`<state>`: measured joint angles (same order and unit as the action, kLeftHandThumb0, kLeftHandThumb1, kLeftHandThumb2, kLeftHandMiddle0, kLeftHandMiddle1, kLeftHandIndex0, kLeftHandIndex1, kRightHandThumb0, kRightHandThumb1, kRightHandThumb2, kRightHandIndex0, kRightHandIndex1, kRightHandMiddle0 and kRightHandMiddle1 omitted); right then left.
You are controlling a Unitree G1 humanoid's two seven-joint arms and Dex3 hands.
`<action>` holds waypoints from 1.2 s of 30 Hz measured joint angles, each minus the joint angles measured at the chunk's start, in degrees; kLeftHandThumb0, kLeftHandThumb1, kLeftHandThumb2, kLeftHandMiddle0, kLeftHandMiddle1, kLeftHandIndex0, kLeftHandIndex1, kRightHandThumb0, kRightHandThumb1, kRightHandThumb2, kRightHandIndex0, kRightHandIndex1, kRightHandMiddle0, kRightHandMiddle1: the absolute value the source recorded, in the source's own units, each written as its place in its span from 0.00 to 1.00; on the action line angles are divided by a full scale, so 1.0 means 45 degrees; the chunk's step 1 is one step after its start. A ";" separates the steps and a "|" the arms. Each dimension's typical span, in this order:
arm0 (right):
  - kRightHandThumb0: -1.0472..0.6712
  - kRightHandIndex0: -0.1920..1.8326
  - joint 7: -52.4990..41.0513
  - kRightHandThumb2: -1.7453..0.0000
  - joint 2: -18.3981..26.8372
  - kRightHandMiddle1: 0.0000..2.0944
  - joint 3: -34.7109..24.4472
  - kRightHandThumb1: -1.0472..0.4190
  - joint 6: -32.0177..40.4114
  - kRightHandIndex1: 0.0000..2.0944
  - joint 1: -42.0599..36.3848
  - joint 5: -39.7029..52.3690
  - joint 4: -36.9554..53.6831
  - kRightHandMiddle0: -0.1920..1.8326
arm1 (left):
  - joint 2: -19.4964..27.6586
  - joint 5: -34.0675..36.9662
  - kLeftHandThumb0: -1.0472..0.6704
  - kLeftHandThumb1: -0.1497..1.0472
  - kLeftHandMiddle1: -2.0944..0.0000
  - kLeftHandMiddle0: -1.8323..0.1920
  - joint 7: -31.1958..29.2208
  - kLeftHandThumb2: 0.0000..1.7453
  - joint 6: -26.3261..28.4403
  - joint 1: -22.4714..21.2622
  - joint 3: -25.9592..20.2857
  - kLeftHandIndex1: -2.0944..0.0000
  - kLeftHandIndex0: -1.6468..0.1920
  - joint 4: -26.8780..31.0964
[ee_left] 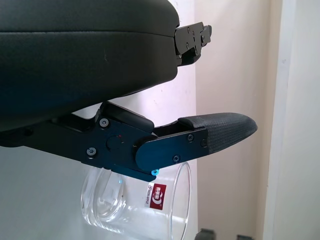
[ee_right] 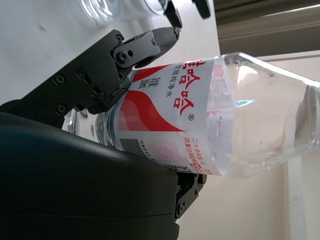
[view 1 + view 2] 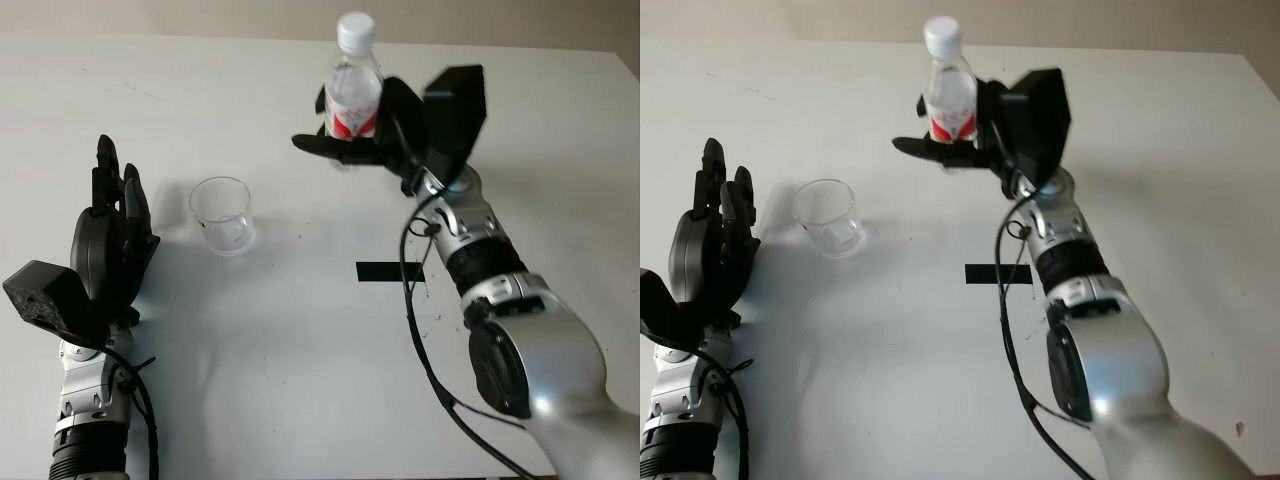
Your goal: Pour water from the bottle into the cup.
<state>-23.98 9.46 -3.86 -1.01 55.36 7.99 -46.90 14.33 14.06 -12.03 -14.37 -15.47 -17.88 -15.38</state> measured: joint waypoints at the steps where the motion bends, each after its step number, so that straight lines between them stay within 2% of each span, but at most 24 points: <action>1: 0.51 0.80 -0.0109 0.80 0.0015 1.00 -0.0002 0.00 0.0282 1.00 -0.0353 0.0095 0.0560 0.62 | 0.0000 0.0020 0.14 1.00 0.98 0.99 -0.0019 0.37 -0.0004 0.0002 -0.0009 0.99 1.00 -0.0020; 5: 0.49 0.81 -0.0351 0.81 0.0049 1.00 0.0002 0.00 0.1343 1.00 -0.1614 0.0460 0.2685 0.58 | 0.0000 0.0029 0.14 1.00 0.98 0.99 -0.0048 0.37 -0.0069 0.0003 -0.0044 0.99 1.00 -0.0079; 8: 0.47 0.75 -0.0450 0.81 0.0066 1.00 0.0061 0.00 0.1669 1.00 -0.2588 0.0568 0.4172 0.47 | -0.0001 0.0029 0.14 1.00 0.98 0.99 -0.0049 0.37 -0.0081 0.0012 -0.0049 0.99 1.00 -0.0092; 12: 0.45 0.71 -0.0437 0.82 0.0087 1.00 0.0131 0.00 0.1639 1.00 -0.3787 0.0533 0.5421 0.42 | -0.0003 0.0030 0.14 1.00 0.97 0.99 -0.0049 0.38 -0.0089 0.0042 -0.0054 1.00 1.00 -0.0090; 22: 0.42 0.70 -0.0021 0.80 0.0123 1.00 0.0079 0.00 0.1500 1.00 -0.6051 0.0546 0.7553 0.39 | -0.0004 0.0157 0.15 1.00 0.98 1.00 -0.0053 0.39 -0.0082 0.0345 -0.0116 1.00 1.00 0.0202; 27: 0.43 0.62 0.0784 0.80 0.0238 1.00 0.0055 0.00 0.1466 1.00 -0.7056 0.0124 0.8424 0.27 | -0.0003 0.0296 0.16 1.00 0.98 1.00 -0.0164 0.40 -0.0081 0.0456 -0.0166 1.00 1.00 0.0305; 30: 0.44 0.57 0.0913 0.80 0.0351 1.00 -0.0052 0.00 0.1465 1.00 -0.7580 0.0132 0.8544 0.17 | -0.0001 0.0330 0.16 1.00 0.98 1.00 -0.0243 0.40 -0.0073 0.0481 -0.0207 1.00 1.00 0.0312; 36: 0.45 0.50 0.1113 0.80 0.0451 1.00 -0.0236 0.00 0.1726 1.00 -0.7953 0.0247 0.9048 0.09 | 0.0003 0.0338 0.16 1.00 0.98 0.99 -0.0291 0.40 -0.0034 0.0513 -0.0255 1.00 1.00 0.0360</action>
<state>-18.97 11.49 -4.93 6.75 19.57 9.10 -6.19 14.34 15.58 -13.34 -14.52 -13.16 -19.03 -13.76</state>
